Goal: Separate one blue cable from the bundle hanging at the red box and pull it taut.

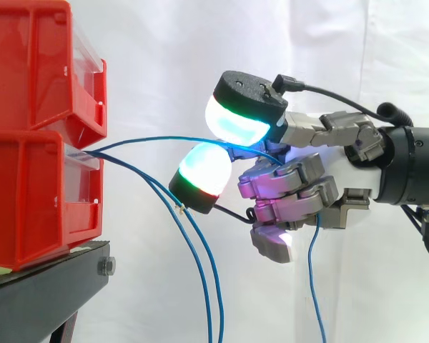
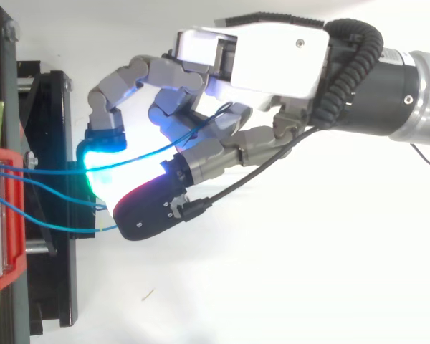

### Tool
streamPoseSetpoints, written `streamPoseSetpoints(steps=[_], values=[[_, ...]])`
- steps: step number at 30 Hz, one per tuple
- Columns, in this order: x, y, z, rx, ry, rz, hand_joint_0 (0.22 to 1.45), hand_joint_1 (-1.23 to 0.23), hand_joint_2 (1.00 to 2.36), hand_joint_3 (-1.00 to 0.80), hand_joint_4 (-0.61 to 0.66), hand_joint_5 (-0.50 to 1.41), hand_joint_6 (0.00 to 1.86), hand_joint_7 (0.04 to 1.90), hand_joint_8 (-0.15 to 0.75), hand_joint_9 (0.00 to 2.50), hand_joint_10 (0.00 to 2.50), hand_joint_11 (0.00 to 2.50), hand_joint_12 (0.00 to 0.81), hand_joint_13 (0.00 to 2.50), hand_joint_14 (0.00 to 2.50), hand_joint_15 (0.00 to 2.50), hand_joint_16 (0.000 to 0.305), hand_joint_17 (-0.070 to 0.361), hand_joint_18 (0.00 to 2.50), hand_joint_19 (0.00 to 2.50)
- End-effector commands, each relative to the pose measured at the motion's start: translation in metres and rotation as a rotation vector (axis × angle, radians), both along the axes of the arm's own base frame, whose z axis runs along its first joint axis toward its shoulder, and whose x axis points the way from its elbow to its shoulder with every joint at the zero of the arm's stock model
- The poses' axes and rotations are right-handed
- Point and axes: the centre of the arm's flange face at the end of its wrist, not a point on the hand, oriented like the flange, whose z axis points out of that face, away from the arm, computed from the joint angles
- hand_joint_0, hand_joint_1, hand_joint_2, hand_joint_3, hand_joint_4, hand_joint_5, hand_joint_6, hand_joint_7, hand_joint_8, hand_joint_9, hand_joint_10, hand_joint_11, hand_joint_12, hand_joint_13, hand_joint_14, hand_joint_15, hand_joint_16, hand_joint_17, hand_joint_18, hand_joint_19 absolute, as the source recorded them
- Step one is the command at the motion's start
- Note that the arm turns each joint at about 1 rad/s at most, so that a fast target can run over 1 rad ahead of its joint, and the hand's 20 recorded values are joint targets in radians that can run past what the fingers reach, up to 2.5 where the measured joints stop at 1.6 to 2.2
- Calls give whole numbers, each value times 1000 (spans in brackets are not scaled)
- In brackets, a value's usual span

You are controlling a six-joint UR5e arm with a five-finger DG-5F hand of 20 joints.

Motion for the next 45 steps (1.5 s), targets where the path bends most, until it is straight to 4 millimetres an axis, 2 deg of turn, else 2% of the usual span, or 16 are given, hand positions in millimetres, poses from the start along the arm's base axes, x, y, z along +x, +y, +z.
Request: streamPoseSetpoints(steps=[1, 5, 7, 8, 9, 10, 12, 14, 17, 19, 22, 27, 28, 37, 41, 45], values=[[-1, 0, 1, 4, 4, -3, 596, -667, 1012, -274, 160, -151, 876, 1076, 352, 993, 1728, 1277, 380, 1236, 1650, 1252, 48, 109, 1263, 909], [-1, -1, 1, 18, 3, -17, 599, -693, 1012, -251, 175, -157, 890, 1048, 371, 967, 1818, 1214, 388, 1237, 1667, 1238, 51, 116, 1278, 896], [-1, -3, 1, 22, 1, -24, 572, -674, 1010, -345, 167, -162, 888, 1063, 340, 956, 1710, 1310, 361, 1208, 1605, 1326, 46, 104, 1225, 949], [-1, -3, 0, 22, 2, -27, 552, -645, 1006, -407, 165, -162, 890, 1046, 346, 957, 1728, 1298, 366, 1212, 1622, 1295, 47, 107, 1232, 944], [-1, -4, -1, 23, 2, -38, 538, -591, 1000, -486, 168, -161, 890, 1034, 348, 961, 1735, 1285, 370, 1214, 1639, 1288, 48, 108, 1239, 946], [-1, -5, 0, 23, 1, -46, 517, -449, 1000, -500, 165, -159, 889, 1031, 355, 970, 1733, 1264, 374, 1217, 1663, 1268, 50, 112, 1248, 943], [-1, -7, -1, 31, 2, -64, 539, -319, 1000, -500, 150, -157, 882, 1031, 345, 982, 1638, 1307, 362, 1200, 1673, 1258, 48, 109, 1229, 965], [-1, -8, 0, 39, 1, -72, 579, -281, 1000, -500, 138, -154, 872, 1037, 337, 1000, 1543, 1341, 353, 1195, 1661, 1266, 46, 104, 1206, 981], [-1, -8, -2, 53, 0, -80, 622, -409, 1012, -311, 133, -148, 852, 1011, 327, 1007, 1513, 1335, 353, 1205, 1646, 1270, 46, 103, 1210, 976], [-1, -9, -2, 54, -1, -85, 620, -493, 1012, -179, 175, -138, 823, 979, 371, 1013, 1634, 1245, 396, 1246, 1697, 1202, 54, 121, 1286, 920], [-2, -10, -1, 56, -3, -89, 608, -584, 1006, -118, 207, -143, 816, 954, 401, 1001, 1732, 1166, 428, 1270, 1735, 1162, 59, 134, 1341, 880], [-1, -8, -1, 56, -9, -94, 605, -647, 1006, -159, 208, -168, 854, 942, 403, 974, 1780, 1138, 428, 1260, 1747, 1150, 59, 133, 1340, 887], [0, -8, -1, 56, -12, -98, 594, -655, 1012, -229, 188, -173, 856, 963, 369, 963, 1688, 1223, 397, 1232, 1700, 1201, 53, 119, 1280, 934], [-1, -3, -2, 62, -4, -98, 564, -669, 1007, -389, 180, -175, 863, 986, 331, 953, 1635, 1295, 370, 1214, 1618, 1295, 46, 104, 1242, 985], [-1, -3, -2, 62, -1, -98, 540, -640, 1000, -500, 185, -174, 865, 975, 347, 954, 1664, 1275, 377, 1220, 1627, 1282, 48, 108, 1256, 973], [-1, -3, -1, 62, -2, -98, 529, -615, 1000, -500, 192, -174, 866, 962, 351, 954, 1665, 1268, 377, 1220, 1634, 1272, 49, 110, 1264, 967]])
